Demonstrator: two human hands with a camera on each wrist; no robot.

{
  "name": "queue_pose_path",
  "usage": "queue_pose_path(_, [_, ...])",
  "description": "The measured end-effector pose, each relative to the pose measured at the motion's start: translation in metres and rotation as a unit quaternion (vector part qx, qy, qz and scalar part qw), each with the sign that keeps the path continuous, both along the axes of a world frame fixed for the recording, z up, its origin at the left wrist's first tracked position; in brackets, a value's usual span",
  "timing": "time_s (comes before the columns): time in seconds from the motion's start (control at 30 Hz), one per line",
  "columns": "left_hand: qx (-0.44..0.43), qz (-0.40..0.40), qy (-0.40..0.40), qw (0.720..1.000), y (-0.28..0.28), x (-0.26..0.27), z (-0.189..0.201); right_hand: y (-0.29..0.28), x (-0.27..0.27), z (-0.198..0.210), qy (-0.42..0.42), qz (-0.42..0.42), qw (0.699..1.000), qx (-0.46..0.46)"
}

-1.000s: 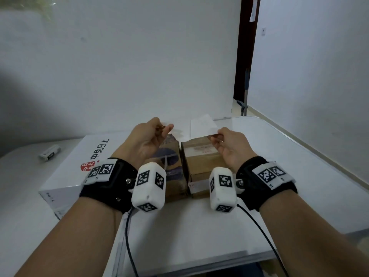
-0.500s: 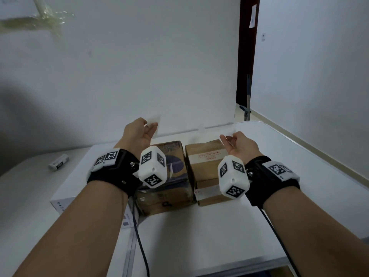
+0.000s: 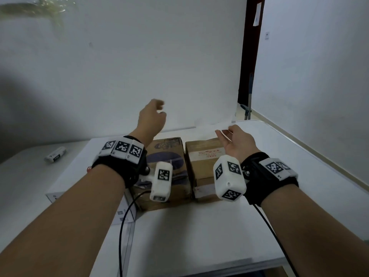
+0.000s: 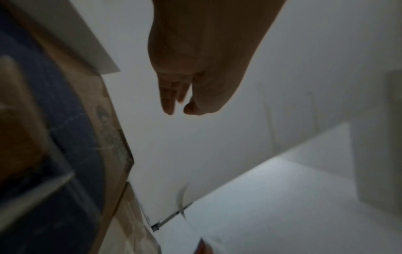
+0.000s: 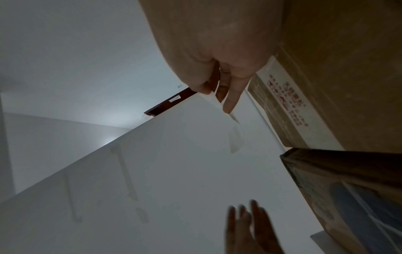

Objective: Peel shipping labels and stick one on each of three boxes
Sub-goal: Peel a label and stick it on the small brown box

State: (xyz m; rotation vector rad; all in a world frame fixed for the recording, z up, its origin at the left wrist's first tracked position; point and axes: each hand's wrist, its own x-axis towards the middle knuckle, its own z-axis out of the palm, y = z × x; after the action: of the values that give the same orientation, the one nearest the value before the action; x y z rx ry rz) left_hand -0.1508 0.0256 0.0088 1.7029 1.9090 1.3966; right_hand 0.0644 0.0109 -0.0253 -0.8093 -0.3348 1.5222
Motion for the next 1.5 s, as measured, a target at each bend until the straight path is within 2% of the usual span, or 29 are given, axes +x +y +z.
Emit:
queue_pose_path(0.07, [0.085, -0.099, 0.098, 0.987, -0.011, 0.024, 0.008, -0.002, 0.0, 0.001, 0.0, 0.005, 1.0, 0.004])
queue_pose_path(0.17, [0.087, -0.243, 0.234, 0.937, -0.023, 0.057, 0.015, -0.005, 0.002, 0.005, -0.001, 0.003, 1.0, 0.017])
queue_pose_path(0.23, [0.055, -0.262, 0.34, 0.902, -0.019, 0.068, 0.01, -0.009, 0.004, 0.007, -0.001, 0.006, 1.0, 0.028])
queue_pose_path(0.33, [0.042, -0.229, 0.398, 0.888, -0.01, 0.079, -0.002, -0.012, 0.012, 0.009, 0.0, 0.013, 0.999, 0.037])
queue_pose_path(0.53, [0.095, -0.181, 0.303, 0.931, -0.012, 0.086, -0.007, -0.015, 0.023, 0.006, -0.008, 0.033, 0.996, 0.08])
queue_pose_path(0.6, [0.09, -0.156, 0.251, 0.951, -0.015, 0.086, -0.005, -0.013, 0.027, 0.005, -0.044, 0.046, 0.993, 0.103])
queue_pose_path(0.67, [0.065, -0.14, 0.142, 0.978, -0.019, 0.083, -0.002, -0.01, 0.031, 0.006, -0.125, 0.062, 0.983, 0.117])
queue_pose_path(0.7, [0.043, -0.149, 0.051, 0.987, -0.021, 0.082, -0.001, -0.008, 0.033, 0.005, -0.178, 0.066, 0.974, 0.123])
queue_pose_path(0.73, [0.014, -0.175, -0.06, 0.983, -0.024, 0.081, 0.0, -0.005, 0.034, 0.005, -0.233, 0.067, 0.961, 0.131])
queue_pose_path(0.8, [-0.043, -0.227, -0.255, 0.939, -0.03, 0.081, 0.0, -0.002, 0.037, 0.005, -0.311, 0.069, 0.935, 0.156])
queue_pose_path(0.87, [-0.08, -0.234, -0.368, 0.896, -0.035, 0.083, -0.003, -0.004, 0.037, 0.008, -0.337, 0.088, 0.92, 0.177])
queue_pose_path(0.97, [-0.108, -0.233, -0.467, 0.846, -0.039, 0.083, -0.01, -0.009, 0.039, 0.011, -0.349, 0.112, 0.909, 0.197])
queue_pose_path(1.03, [-0.115, -0.233, -0.481, 0.837, -0.043, 0.083, -0.015, -0.01, 0.044, 0.008, -0.348, 0.117, 0.907, 0.208])
queue_pose_path(1.13, [-0.127, -0.231, -0.451, 0.853, -0.052, 0.083, -0.022, -0.012, 0.05, 0.0, -0.327, 0.141, 0.905, 0.233])
queue_pose_path(1.33, [-0.186, -0.197, -0.283, 0.92, -0.066, 0.076, -0.036, -0.014, 0.055, -0.016, -0.386, 0.159, 0.875, 0.243])
queue_pose_path(1.5, [-0.182, -0.223, -0.269, 0.919, -0.079, 0.071, -0.041, -0.013, 0.059, -0.017, -0.443, 0.199, 0.837, 0.254])
